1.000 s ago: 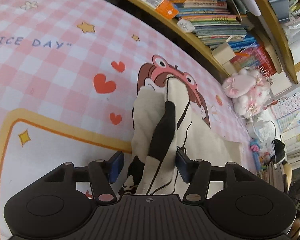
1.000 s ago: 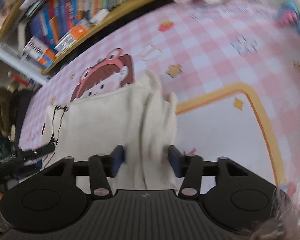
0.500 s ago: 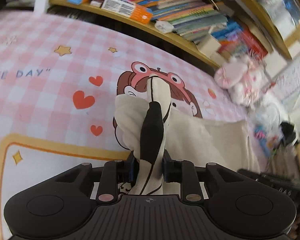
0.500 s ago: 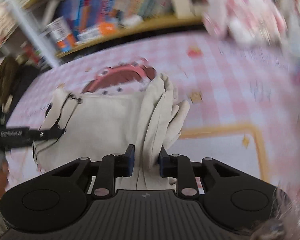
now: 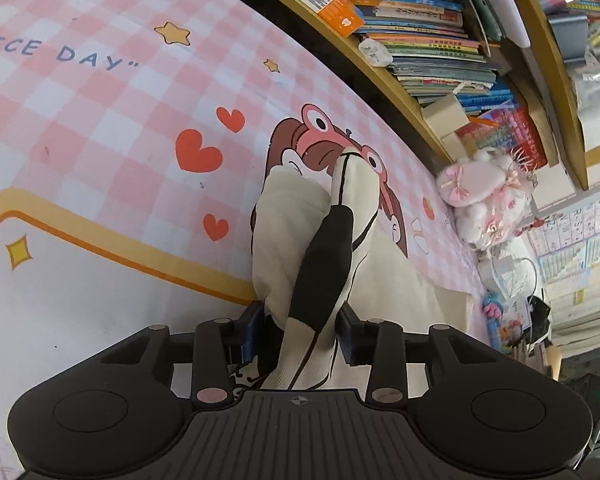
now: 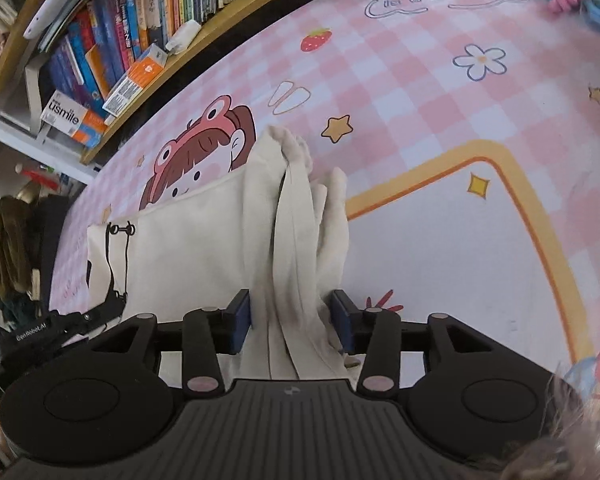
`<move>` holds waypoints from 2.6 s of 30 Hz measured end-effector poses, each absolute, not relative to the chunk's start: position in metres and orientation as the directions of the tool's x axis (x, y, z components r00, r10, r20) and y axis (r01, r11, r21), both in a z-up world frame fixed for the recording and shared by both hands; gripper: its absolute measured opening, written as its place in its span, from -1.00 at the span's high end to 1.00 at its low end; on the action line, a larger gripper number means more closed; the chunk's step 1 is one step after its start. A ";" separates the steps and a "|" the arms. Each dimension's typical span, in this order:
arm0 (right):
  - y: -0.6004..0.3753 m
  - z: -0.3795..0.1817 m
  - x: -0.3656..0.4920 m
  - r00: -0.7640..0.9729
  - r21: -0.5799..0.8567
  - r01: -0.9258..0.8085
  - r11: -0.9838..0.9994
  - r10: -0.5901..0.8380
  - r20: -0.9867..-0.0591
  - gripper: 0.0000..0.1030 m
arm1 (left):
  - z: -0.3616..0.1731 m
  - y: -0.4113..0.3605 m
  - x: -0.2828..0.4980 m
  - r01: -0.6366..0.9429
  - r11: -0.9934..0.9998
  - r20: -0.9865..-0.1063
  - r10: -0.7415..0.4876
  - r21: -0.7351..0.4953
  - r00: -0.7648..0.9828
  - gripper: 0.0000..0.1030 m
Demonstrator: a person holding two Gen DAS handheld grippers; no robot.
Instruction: Fold clothes
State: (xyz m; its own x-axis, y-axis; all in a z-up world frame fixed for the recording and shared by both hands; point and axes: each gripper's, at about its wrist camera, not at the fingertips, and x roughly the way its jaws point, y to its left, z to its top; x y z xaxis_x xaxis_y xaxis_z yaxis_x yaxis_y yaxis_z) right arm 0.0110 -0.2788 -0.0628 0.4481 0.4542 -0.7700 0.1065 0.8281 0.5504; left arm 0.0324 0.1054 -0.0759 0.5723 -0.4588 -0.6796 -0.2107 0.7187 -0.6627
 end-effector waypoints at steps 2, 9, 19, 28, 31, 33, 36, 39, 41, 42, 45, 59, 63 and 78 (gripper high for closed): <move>-0.273 -0.060 0.012 0.446 0.528 0.079 0.845 0.444 -0.777 0.32 | -0.070 0.099 0.032 -0.189 0.752 -0.694 -0.439 -0.631 0.570 0.41; -0.235 -0.032 -0.001 0.565 0.262 -0.183 0.948 0.319 -0.761 0.58 | -0.052 0.078 0.029 -0.071 0.860 -0.725 -0.379 -0.505 0.575 0.50; -0.275 -0.056 0.010 0.462 0.484 0.042 0.874 0.413 -0.785 0.18 | -0.073 0.105 0.031 -0.179 0.741 -0.687 -0.466 -0.648 0.557 0.20; -0.274 -0.062 0.013 0.441 0.532 0.063 0.844 0.455 -0.774 0.25 | -0.077 0.099 0.037 -0.204 0.704 -0.666 -0.477 -0.680 0.573 0.32; -0.266 -0.061 0.014 0.440 0.501 0.021 0.865 0.442 -0.782 0.43 | -0.075 0.095 0.036 -0.187 0.727 -0.677 -0.468 -0.660 0.568 0.57; -0.263 -0.059 0.013 0.448 0.487 -0.001 0.873 0.436 -0.781 0.51 | -0.071 0.095 0.034 -0.181 0.720 -0.663 -0.470 -0.670 0.582 0.61; -0.263 -0.053 0.009 0.472 0.481 -0.024 0.876 0.434 -0.767 0.55 | -0.064 0.095 0.030 -0.166 0.718 -0.650 -0.475 -0.676 0.592 0.62; -0.266 -0.049 0.007 0.483 0.489 -0.035 0.872 0.443 -0.755 0.57 | -0.063 0.094 0.027 -0.171 0.719 -0.652 -0.469 -0.674 0.595 0.62; -0.267 -0.048 0.006 0.482 0.493 -0.037 0.869 0.448 -0.753 0.58 | -0.061 0.092 0.024 -0.176 0.718 -0.652 -0.465 -0.673 0.599 0.62; -0.268 -0.047 0.006 0.481 0.495 -0.038 0.868 0.450 -0.752 0.58 | -0.060 0.091 0.022 -0.178 0.718 -0.652 -0.463 -0.673 0.601 0.62; -0.269 -0.046 0.004 0.478 0.497 -0.043 0.867 0.454 -0.751 0.58 | -0.056 0.088 0.018 -0.183 0.715 -0.649 -0.457 -0.675 0.608 0.62; -0.289 -0.038 -0.005 0.491 0.515 -0.089 0.852 0.488 -0.722 0.63 | -0.040 0.066 -0.001 -0.185 0.713 -0.630 -0.429 -0.676 0.648 0.62; -0.295 -0.037 -0.006 0.486 0.514 -0.106 0.851 0.495 -0.720 0.64 | -0.038 0.059 -0.005 -0.191 0.714 -0.630 -0.419 -0.674 0.654 0.62; -0.313 -0.036 -0.011 0.476 0.524 -0.144 0.839 0.523 -0.707 0.65 | -0.028 0.038 -0.018 -0.201 0.712 -0.621 -0.397 -0.673 0.676 0.62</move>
